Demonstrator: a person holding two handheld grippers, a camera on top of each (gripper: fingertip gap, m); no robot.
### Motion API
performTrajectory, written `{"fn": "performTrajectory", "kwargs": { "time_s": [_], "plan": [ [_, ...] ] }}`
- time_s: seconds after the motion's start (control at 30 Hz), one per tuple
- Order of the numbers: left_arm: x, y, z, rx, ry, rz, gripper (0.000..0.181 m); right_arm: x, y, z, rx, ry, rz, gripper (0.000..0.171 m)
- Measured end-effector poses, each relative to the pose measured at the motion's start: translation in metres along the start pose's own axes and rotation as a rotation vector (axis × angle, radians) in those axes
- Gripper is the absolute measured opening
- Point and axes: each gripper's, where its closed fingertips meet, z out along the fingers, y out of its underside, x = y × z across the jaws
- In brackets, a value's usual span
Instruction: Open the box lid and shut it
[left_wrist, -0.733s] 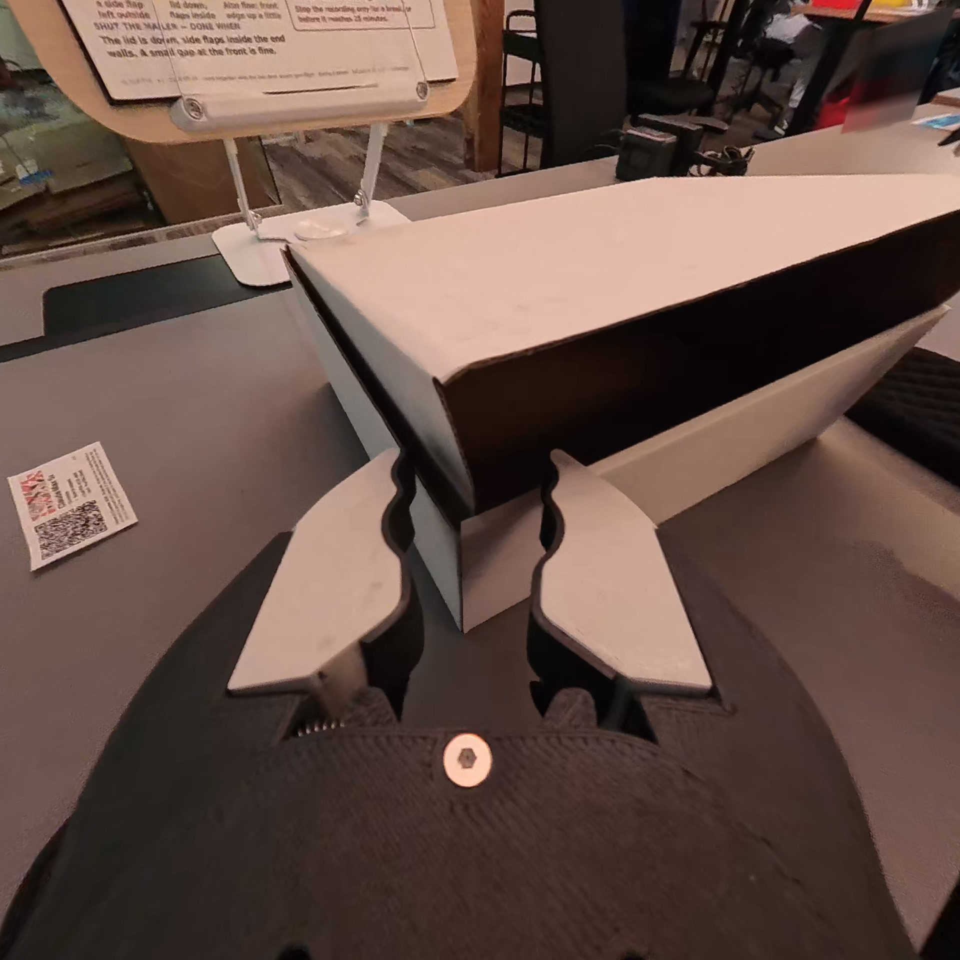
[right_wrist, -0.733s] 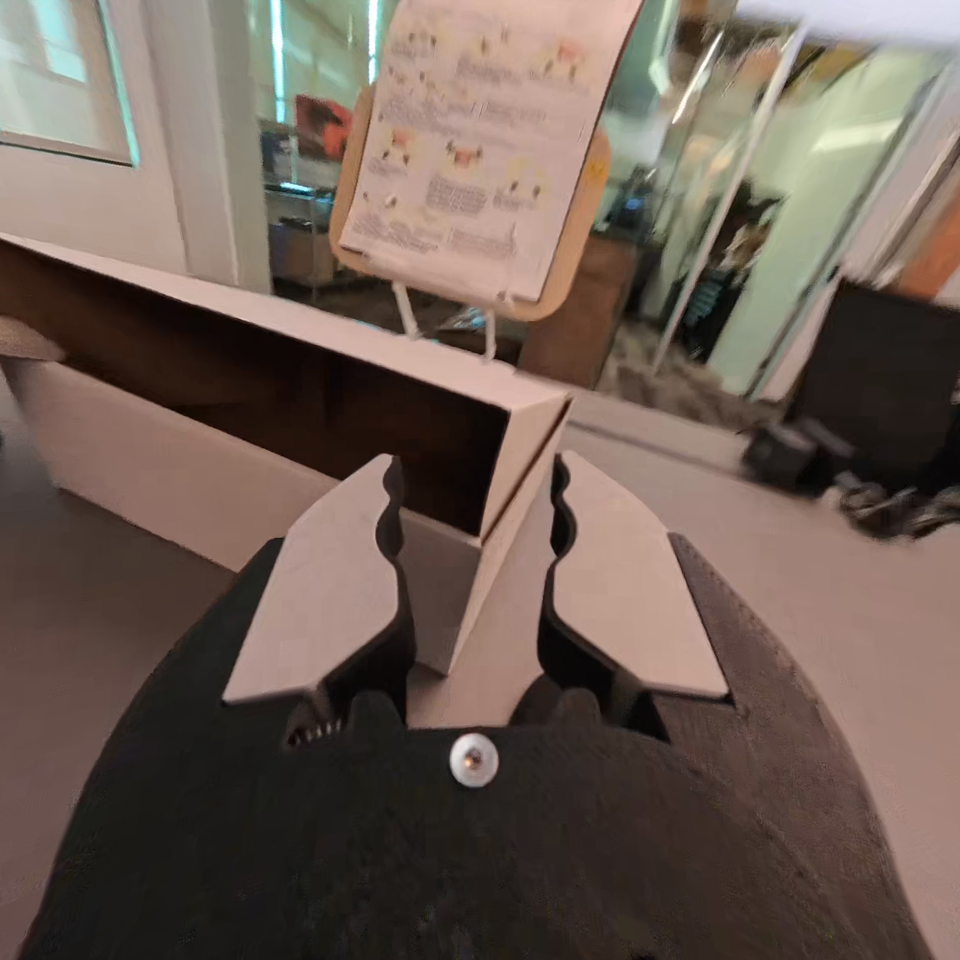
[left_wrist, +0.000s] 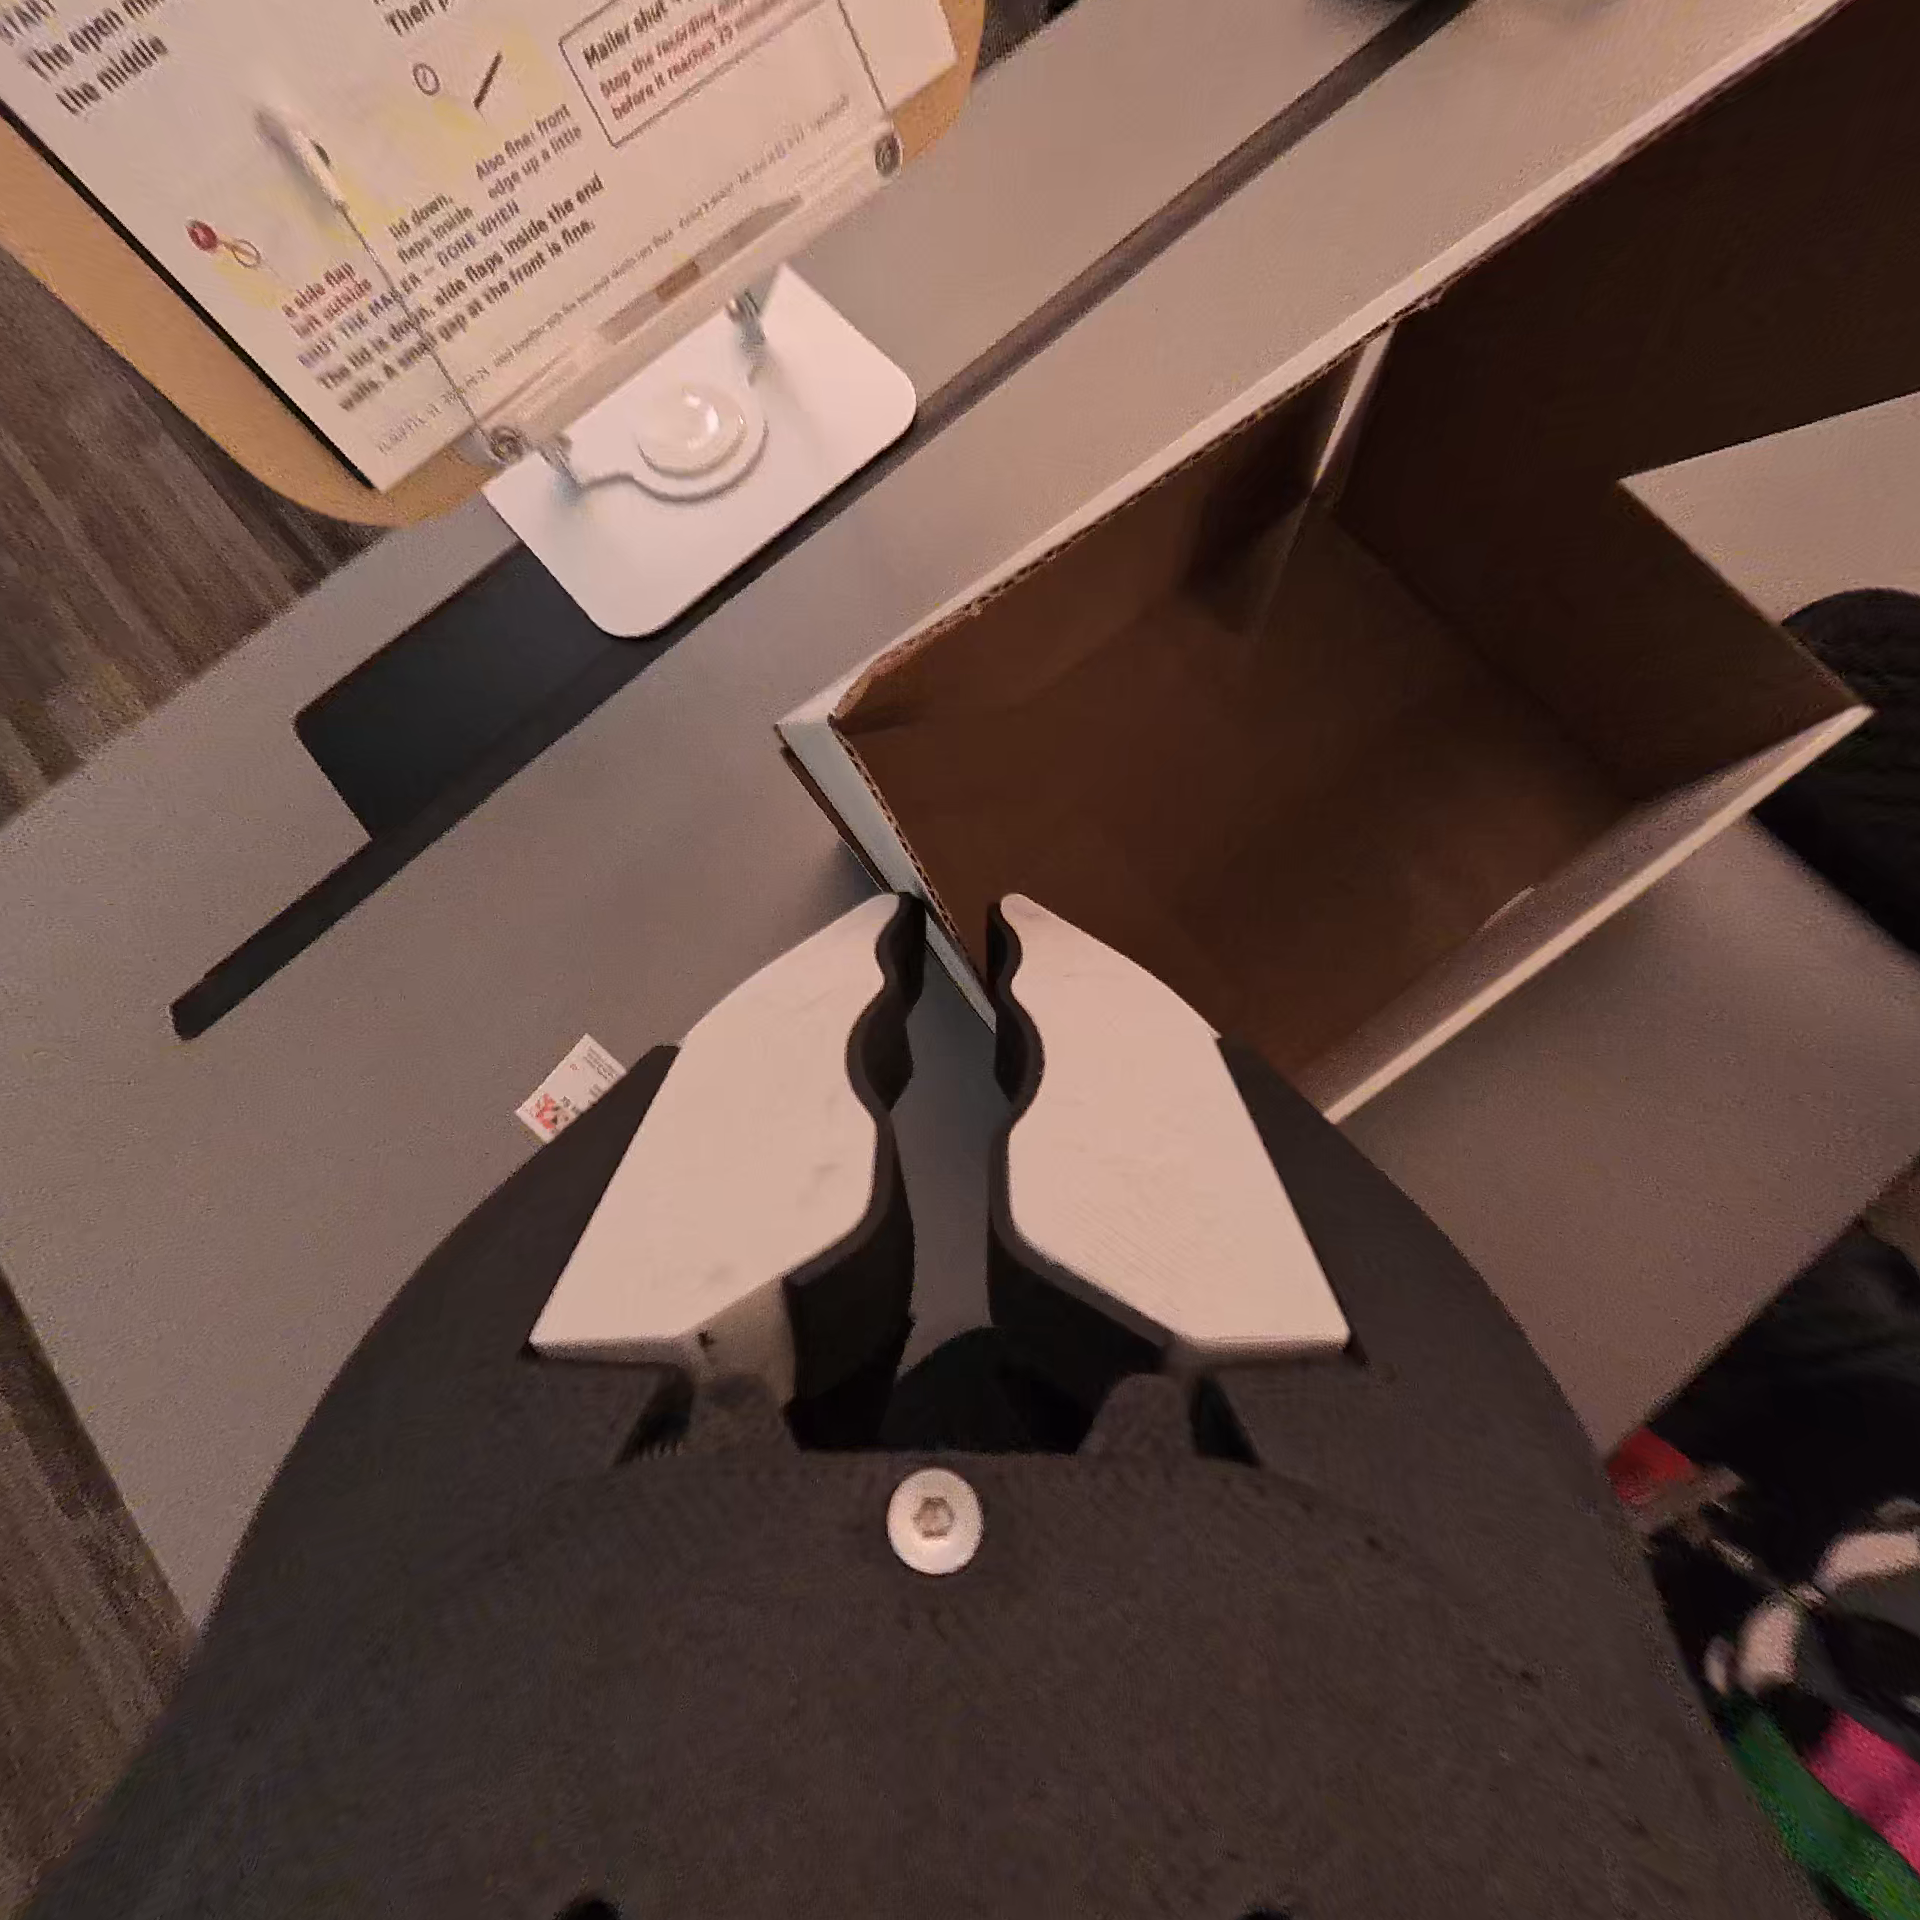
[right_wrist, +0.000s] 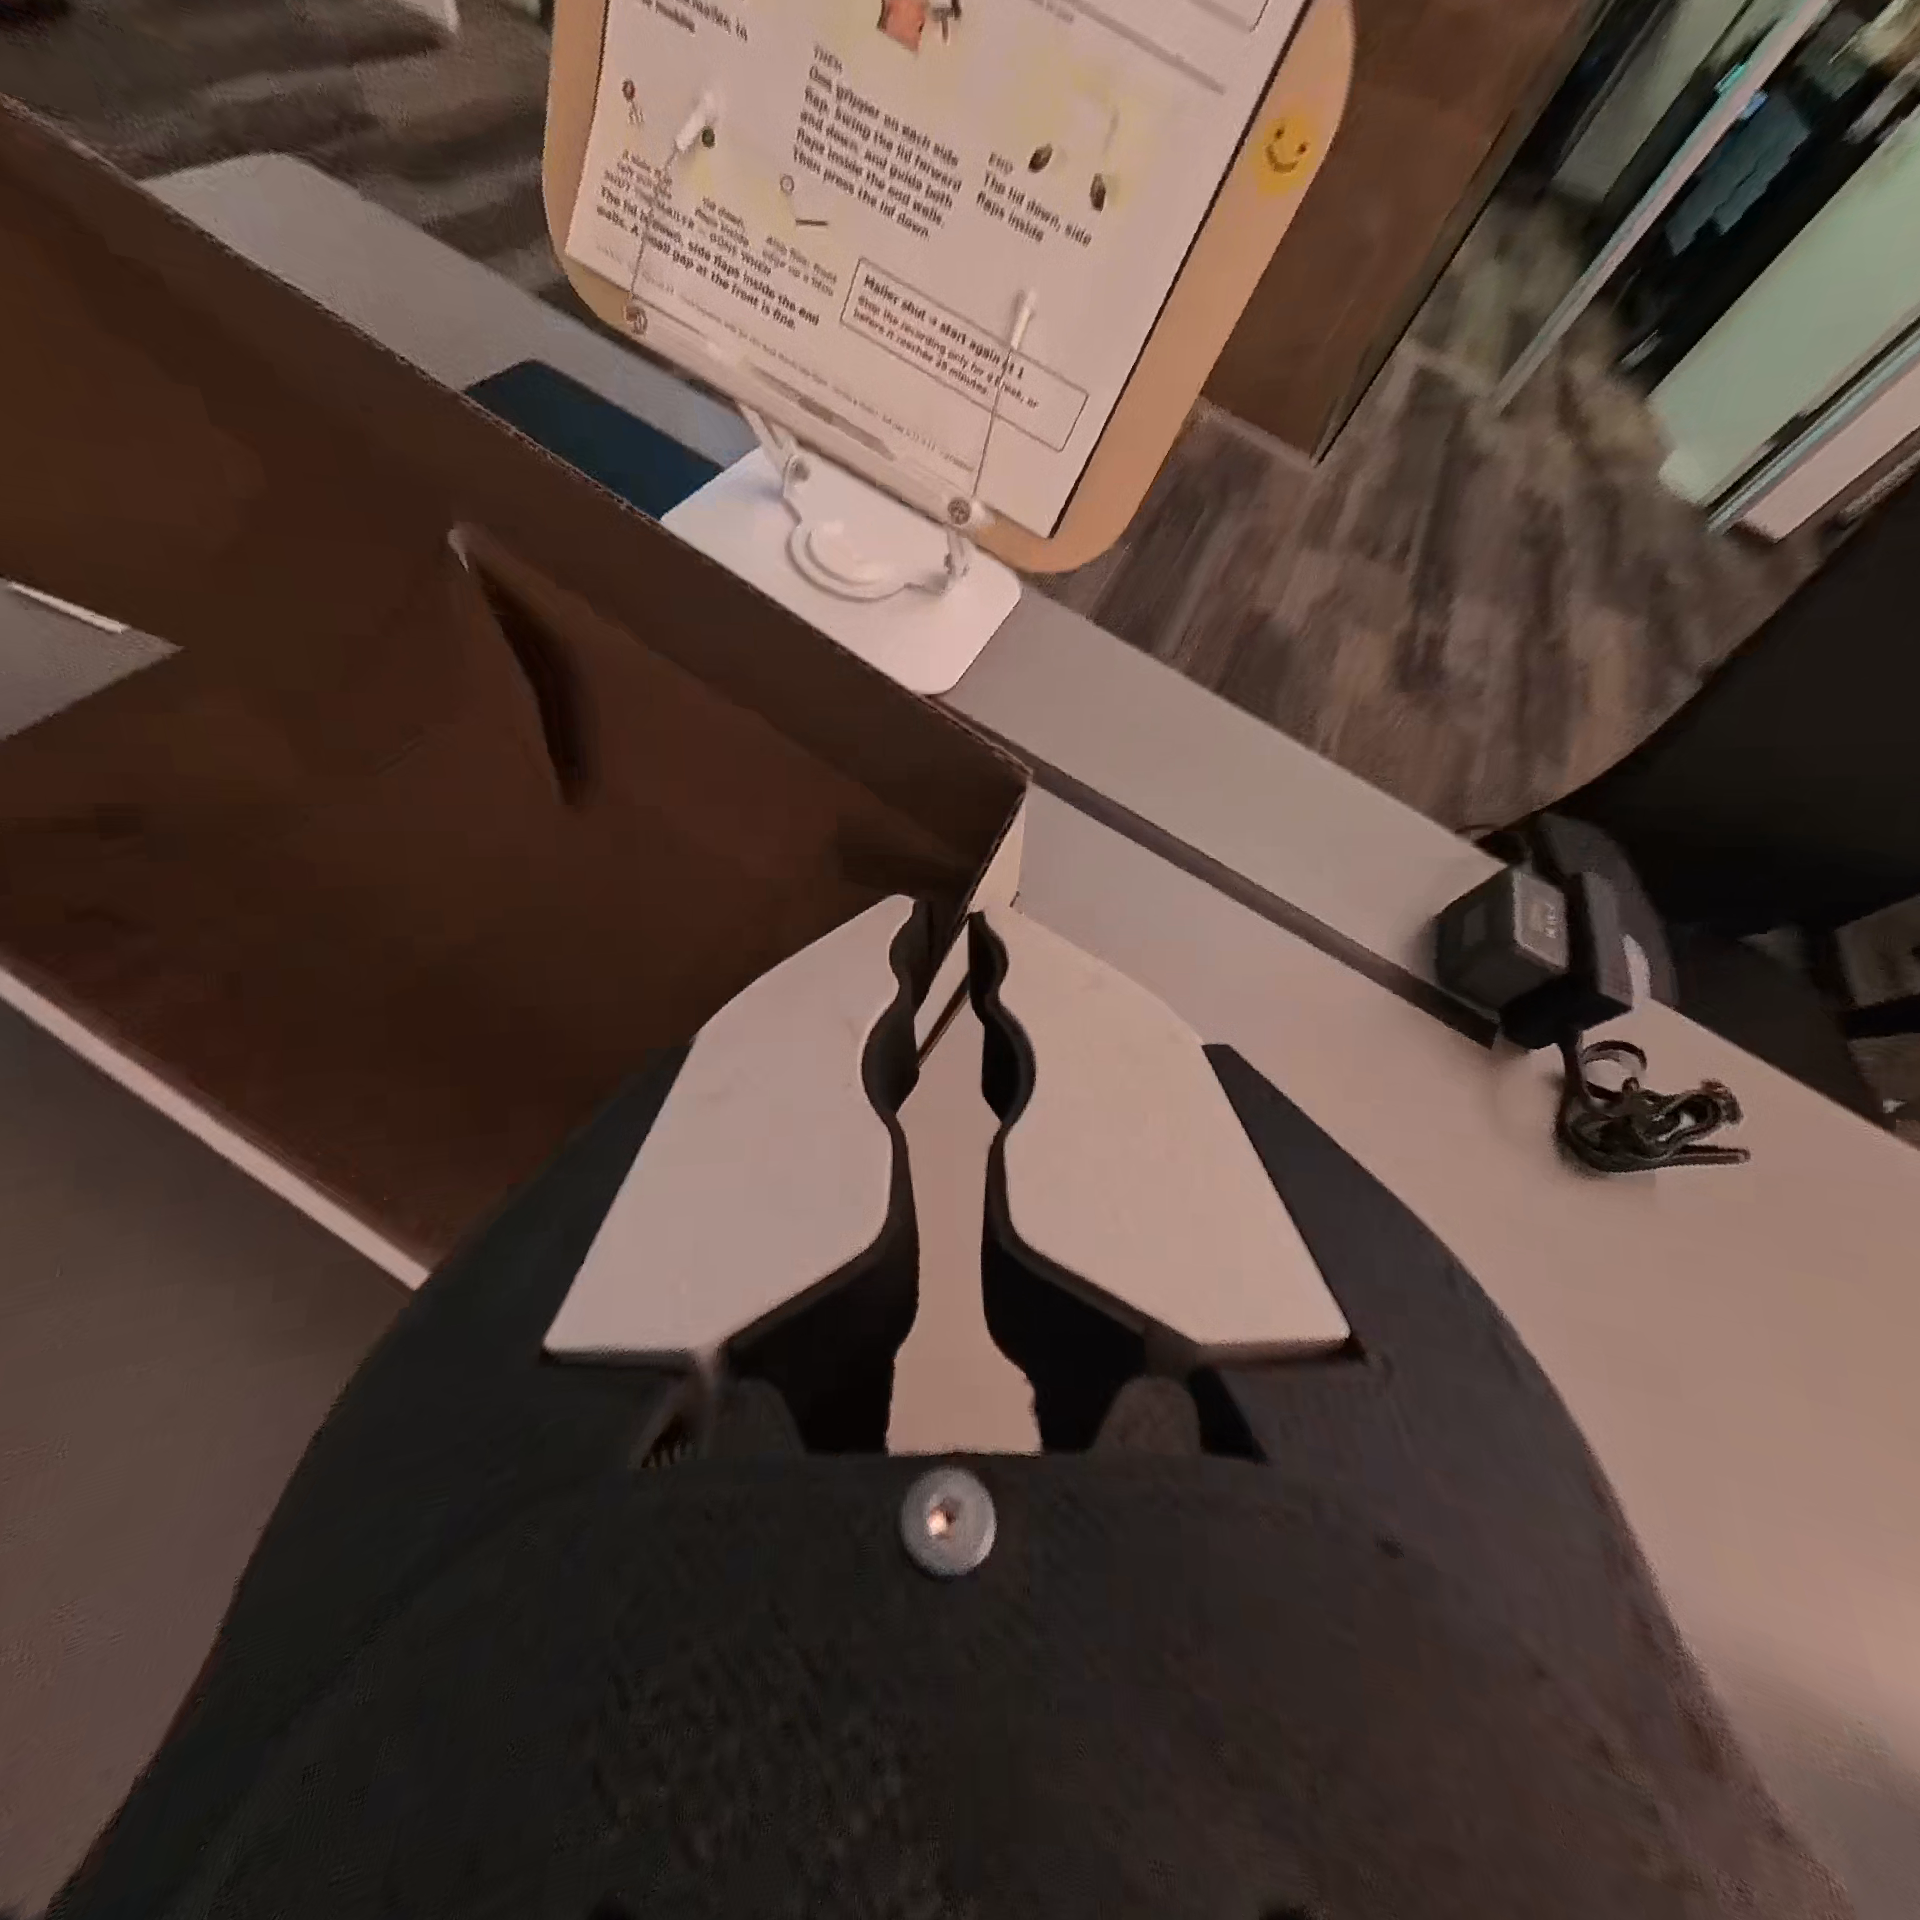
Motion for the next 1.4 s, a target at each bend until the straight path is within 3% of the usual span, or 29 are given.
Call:
{"fn": "performTrajectory", "kwargs": {
  "time_s": [0.03,0.23,0.43,0.67,1.1,1.27,1.4],
  "plan": [
    [-0.006,-0.008,0.001,-0.040,0.021,-0.012,0.011,0.005,-0.006,0.004,-0.050,-0.024,0.009,0.007],
    [-0.032,-0.048,0.006,-0.207,0.108,-0.060,0.011,0.036,-0.038,0.036,-0.285,-0.097,0.038,0.007],
    [-0.053,-0.066,0.011,-0.400,0.119,-0.059,0.010,0.053,-0.057,0.064,-0.437,-0.186,0.112,0.007],
    [-0.073,-0.081,0.023,-0.510,0.171,-0.095,0.009,0.068,-0.069,0.088,-0.591,-0.254,0.171,0.007],
    [-0.106,-0.108,0.053,-0.453,0.209,-0.185,0.007,0.088,-0.078,0.121,-0.671,-0.326,0.299,0.007],
    [-0.101,-0.111,0.050,-0.401,0.246,-0.218,0.010,0.087,-0.080,0.122,-0.612,-0.354,0.294,0.011],
    [-0.103,-0.118,0.036,-0.338,0.248,-0.266,0.024,0.089,-0.080,0.117,-0.578,-0.328,0.267,0.022]
  ]
}}
